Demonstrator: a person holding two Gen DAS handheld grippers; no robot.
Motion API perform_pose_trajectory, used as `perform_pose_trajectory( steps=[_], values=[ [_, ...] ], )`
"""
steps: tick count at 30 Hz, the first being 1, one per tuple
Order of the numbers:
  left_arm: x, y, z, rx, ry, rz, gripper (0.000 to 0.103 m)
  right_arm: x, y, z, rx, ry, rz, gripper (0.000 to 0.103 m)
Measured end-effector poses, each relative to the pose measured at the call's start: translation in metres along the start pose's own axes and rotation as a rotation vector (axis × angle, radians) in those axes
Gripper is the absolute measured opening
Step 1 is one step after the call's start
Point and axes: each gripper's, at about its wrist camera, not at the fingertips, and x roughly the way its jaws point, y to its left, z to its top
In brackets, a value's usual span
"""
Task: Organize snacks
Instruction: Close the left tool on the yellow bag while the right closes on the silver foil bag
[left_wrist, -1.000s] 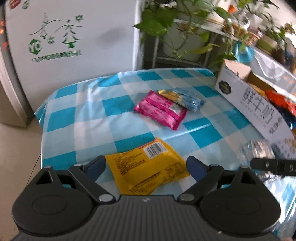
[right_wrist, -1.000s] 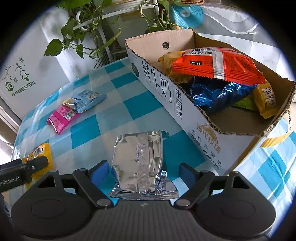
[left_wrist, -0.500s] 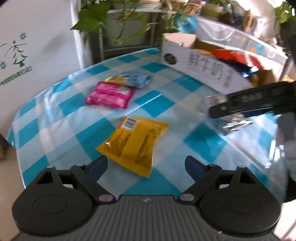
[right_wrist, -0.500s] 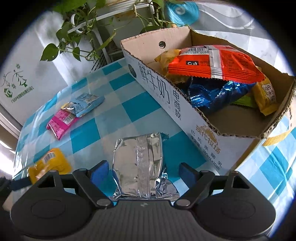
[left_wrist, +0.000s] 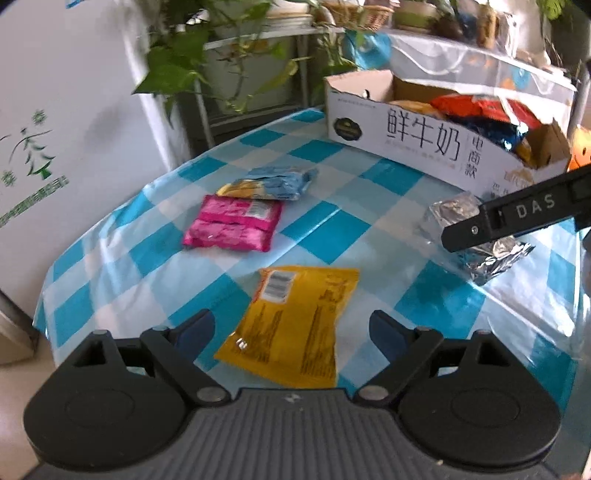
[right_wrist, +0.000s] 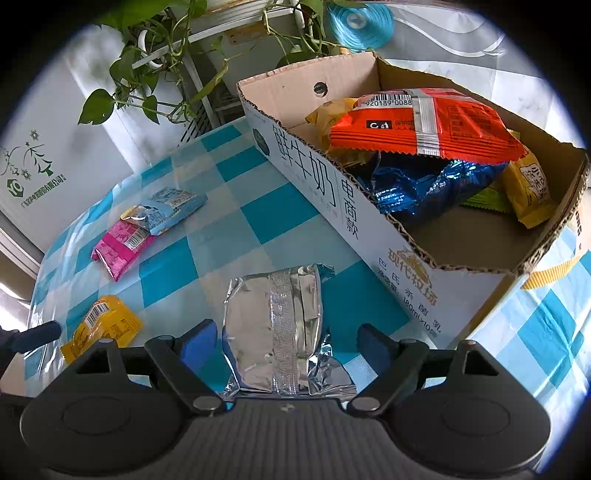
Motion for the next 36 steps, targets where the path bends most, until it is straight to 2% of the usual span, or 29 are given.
perform_pose_trajectory(
  steps=[4,7,10,12,13,15,19,27,36],
  values=[
    [0.009,-0.002,0.002,-0.041,0.007,-0.006,0.091,0.001,0.002,-0.001,-0.012,-0.001,-0.007,0.088],
    [0.010,-0.002,0.002,-0.059,0.004,-0.013,0.087,0.001,0.004,-0.001,-0.027,-0.003,-0.014,0.087],
    [0.008,-0.001,0.001,-0.108,0.004,-0.049,0.071,0.002,0.007,-0.002,-0.041,-0.009,-0.028,0.083],
    [0.006,-0.003,0.001,-0.114,0.001,-0.042,0.062,0.001,0.008,-0.002,-0.054,-0.017,-0.032,0.071],
    [0.005,-0.003,0.001,-0.120,-0.001,-0.039,0.058,0.001,0.009,-0.002,-0.065,-0.018,-0.031,0.068],
    [0.004,-0.005,0.002,-0.135,0.005,-0.030,0.054,0.001,0.008,-0.001,-0.072,-0.018,-0.029,0.067],
    [0.000,-0.007,0.001,-0.174,0.015,-0.001,0.053,-0.002,0.006,-0.001,-0.063,-0.013,-0.015,0.066],
    [-0.016,0.005,-0.007,-0.339,-0.005,0.011,0.053,-0.014,0.009,-0.005,-0.105,-0.032,0.009,0.066],
    [-0.030,0.010,-0.014,-0.397,-0.017,0.036,0.053,-0.025,0.024,-0.012,-0.192,-0.037,0.069,0.066]
  ],
)
